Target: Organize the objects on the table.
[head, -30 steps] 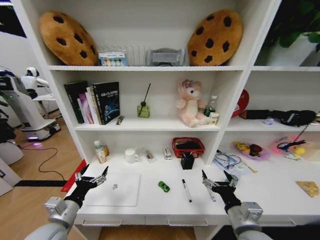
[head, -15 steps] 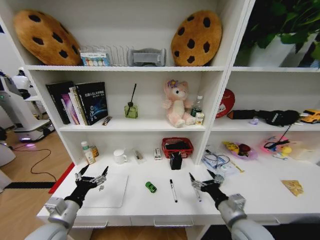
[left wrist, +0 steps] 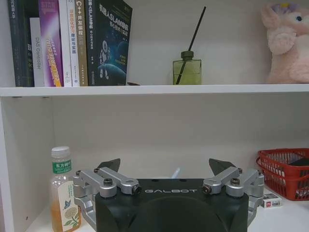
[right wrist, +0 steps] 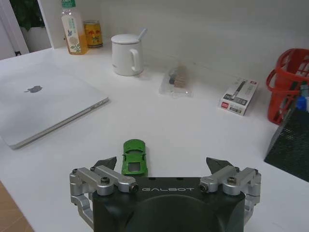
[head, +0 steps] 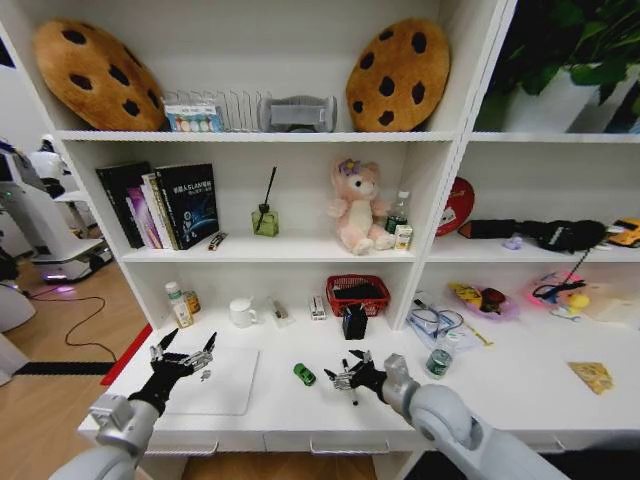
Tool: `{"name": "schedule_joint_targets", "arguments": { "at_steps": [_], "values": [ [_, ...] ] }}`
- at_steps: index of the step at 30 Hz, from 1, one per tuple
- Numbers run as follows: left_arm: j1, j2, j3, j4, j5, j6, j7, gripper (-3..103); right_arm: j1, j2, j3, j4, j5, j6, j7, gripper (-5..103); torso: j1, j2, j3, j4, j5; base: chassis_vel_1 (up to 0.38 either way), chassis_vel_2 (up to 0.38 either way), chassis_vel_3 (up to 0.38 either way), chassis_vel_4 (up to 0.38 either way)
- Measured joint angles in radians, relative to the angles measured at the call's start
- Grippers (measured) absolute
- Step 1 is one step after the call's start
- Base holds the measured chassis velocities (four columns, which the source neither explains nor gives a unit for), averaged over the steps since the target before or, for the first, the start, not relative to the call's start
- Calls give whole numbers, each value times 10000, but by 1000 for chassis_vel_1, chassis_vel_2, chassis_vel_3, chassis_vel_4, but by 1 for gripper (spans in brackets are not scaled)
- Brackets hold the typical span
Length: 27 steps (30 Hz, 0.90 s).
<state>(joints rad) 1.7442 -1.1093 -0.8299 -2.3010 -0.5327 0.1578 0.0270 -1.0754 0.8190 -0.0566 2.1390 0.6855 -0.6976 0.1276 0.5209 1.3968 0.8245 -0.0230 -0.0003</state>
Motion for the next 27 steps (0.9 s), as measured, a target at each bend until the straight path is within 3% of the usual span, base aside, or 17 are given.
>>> {"name": "schedule_joint_targets", "arguments": {
  "at_steps": [4,12,18,27],
  "values": [
    [0,0,1,-1,0,0,3,100,765,504,-1247,-371,31,-452,990,100,0,0,-1,0,1,0,0,0,0],
    [0,0,1,-1,-1,0,5,100,1324,1127,-2480,-1283,-366,-475,1420,100,-1,0,-1,0,1,0,0,0,0],
    [0,0,1,-1,-1,0,9,100,1513,1564,-2757,-1676,-611,-423,1424,100,-2,1,-2,0,1,0,0,0,0],
    [0,0,1,0,-1,0,12,100,1579,1651,-2686,-1761,-710,-410,1471,100,-2,0,-1,1,1,0,0,0,0]
  ]
}}
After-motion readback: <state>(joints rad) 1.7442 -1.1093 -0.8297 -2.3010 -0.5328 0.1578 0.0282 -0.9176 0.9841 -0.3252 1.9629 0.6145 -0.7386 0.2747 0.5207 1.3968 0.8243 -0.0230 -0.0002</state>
